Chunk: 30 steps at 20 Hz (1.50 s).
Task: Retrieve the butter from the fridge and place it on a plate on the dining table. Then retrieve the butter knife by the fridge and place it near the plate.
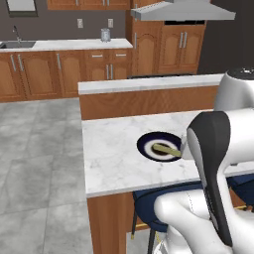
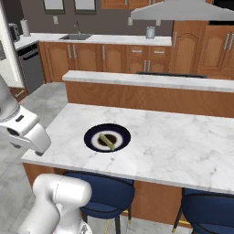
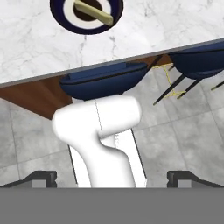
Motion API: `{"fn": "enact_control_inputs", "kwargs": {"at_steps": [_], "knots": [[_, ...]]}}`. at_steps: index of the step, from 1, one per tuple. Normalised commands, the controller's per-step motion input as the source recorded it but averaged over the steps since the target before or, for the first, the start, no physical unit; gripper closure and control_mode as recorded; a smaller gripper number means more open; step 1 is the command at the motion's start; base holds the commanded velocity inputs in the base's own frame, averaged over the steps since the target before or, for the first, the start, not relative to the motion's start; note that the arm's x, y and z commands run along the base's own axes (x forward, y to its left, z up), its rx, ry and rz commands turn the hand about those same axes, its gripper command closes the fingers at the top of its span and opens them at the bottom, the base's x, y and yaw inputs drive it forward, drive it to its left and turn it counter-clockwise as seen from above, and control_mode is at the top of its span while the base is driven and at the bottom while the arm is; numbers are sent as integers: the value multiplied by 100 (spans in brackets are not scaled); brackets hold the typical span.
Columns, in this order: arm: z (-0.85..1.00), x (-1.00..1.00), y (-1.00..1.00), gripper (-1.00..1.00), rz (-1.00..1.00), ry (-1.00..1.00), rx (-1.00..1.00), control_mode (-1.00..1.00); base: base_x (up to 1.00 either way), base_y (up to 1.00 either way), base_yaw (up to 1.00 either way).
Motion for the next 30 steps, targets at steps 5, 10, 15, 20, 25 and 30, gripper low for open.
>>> {"fn": "enact_control_inputs", "kwargs": {"at_steps": [5, 10, 15, 20, 25, 30], "knots": [[-1, 1, -6, -100, 1, 4, 0, -100, 0, 0, 0], [-5, 3, -23, -100, 2, 5, 0, -100, 0, 0, 0], [0, 0, -2, -100, 0, 0, 0, -100, 0, 0, 0], [0, 0, 0, -100, 0, 0, 0, -100, 0, 0, 0], [0, -3, 3, -100, 0, 0, 0, -100, 0, 0, 0], [0, 0, 0, -100, 0, 0, 0, 100, -23, 27, 0]]}}
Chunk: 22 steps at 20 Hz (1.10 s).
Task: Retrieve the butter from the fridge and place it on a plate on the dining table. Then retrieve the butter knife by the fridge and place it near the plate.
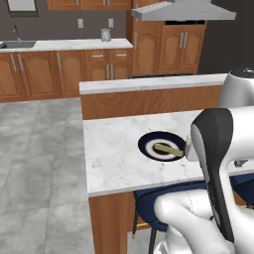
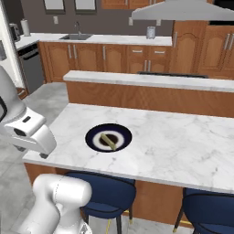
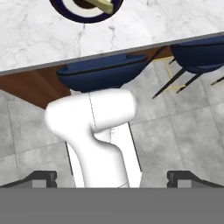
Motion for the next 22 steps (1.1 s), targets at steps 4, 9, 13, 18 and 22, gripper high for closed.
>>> {"fn": "enact_control_inputs", "kwargs": {"at_steps": [4, 9, 13, 18, 22], "knots": [[0, 0, 0, -100, 0, 0, 0, 100, -28, 70, 0], [0, 0, 0, -100, 0, 0, 0, 100, -14, 94, 0], [0, 0, 0, -100, 0, 0, 0, 100, 0, 98, 0], [0, 0, 0, -100, 0, 0, 0, 100, 0, 100, 0], [0, 0, 0, -100, 0, 0, 0, 100, 1, 90, 0]]}}
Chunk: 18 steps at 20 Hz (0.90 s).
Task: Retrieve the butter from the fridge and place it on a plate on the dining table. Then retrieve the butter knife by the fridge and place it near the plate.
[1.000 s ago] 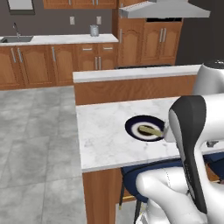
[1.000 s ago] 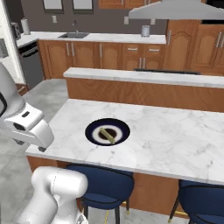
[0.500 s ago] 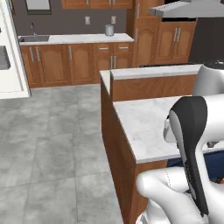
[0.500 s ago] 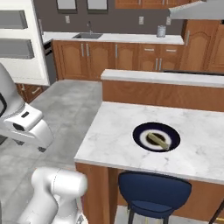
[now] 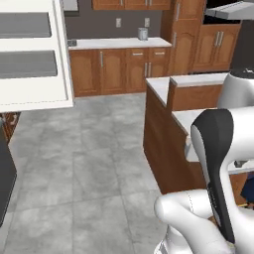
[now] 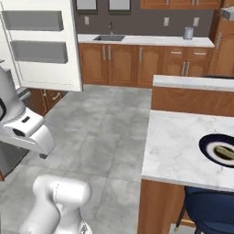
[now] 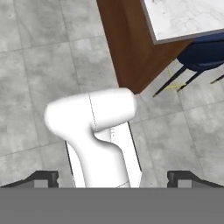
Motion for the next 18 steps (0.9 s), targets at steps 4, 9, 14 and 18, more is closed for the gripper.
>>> {"fn": "enact_control_inputs", "kwargs": {"at_steps": [4, 9, 14, 18], "knots": [[0, 0, 0, -100, 0, 0, 0, 100, 10, 80, 0], [0, 0, 0, -100, 0, 0, 0, 100, 33, 31, -16], [0, 0, 0, -100, 0, 0, 0, 100, 75, 15, -38], [0, 0, 0, -100, 0, 0, 0, 100, 76, 30, -35]]}}
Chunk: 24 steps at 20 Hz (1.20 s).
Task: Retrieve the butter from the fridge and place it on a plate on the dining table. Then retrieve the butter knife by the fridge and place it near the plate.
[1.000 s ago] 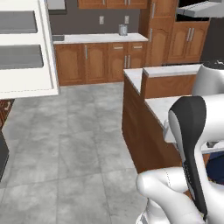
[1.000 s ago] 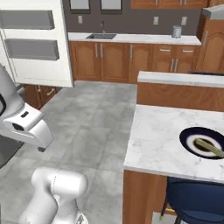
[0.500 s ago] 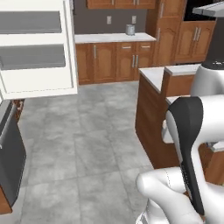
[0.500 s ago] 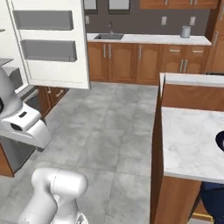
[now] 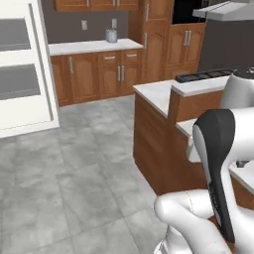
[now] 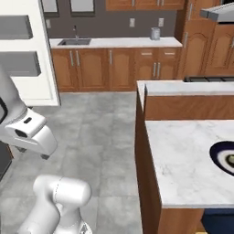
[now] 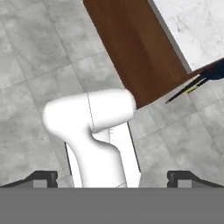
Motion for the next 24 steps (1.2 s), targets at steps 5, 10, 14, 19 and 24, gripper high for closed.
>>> {"fn": "enact_control_inputs", "kwargs": {"at_steps": [5, 10, 14, 19, 24], "knots": [[0, 0, 0, -100, 0, 0, 0, 100, 76, 43, -27], [0, 0, 0, -100, 0, 0, 0, 100, 76, 36, -16], [0, 0, 0, -100, 0, 0, 0, 100, 69, 24, 0], [0, 0, 0, -100, 0, 0, 0, 100, 87, 4, 14], [0, 0, 0, -100, 0, 0, 0, 100, 60, 0, 22]]}}
